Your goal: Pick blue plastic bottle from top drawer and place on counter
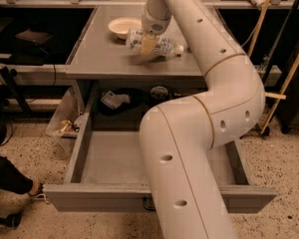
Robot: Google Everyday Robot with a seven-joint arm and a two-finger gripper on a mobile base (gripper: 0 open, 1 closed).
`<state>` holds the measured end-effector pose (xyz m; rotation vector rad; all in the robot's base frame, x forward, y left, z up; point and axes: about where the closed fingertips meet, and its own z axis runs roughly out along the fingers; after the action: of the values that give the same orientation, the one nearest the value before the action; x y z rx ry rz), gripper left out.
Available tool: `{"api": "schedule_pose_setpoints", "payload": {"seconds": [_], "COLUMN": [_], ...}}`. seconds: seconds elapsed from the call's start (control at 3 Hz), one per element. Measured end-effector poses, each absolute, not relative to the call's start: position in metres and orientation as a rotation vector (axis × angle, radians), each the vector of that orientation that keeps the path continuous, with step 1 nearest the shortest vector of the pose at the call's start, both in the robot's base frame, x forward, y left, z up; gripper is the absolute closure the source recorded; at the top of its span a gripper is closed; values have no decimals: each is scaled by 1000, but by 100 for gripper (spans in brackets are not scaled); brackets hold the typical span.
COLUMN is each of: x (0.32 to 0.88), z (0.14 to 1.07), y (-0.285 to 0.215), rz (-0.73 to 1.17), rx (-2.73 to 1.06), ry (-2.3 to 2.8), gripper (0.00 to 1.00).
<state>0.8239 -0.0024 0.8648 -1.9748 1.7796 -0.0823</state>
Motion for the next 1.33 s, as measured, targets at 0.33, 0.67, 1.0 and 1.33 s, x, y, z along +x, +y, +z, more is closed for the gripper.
{"api": "schedule_pose_setpoints", "payload": {"seconds": [0.33,0.67,1.0,1.33], "x": [826,826,826,826], "z": [860,859,859,859], "y": [-2,-1,-1,-1], "rz": [-80,-80,-80,-80], "rx": [-1971,-1971,-1971,-1971], "ry": [1788,1788,1788,1788], "gripper": [99,81,57,34]}}
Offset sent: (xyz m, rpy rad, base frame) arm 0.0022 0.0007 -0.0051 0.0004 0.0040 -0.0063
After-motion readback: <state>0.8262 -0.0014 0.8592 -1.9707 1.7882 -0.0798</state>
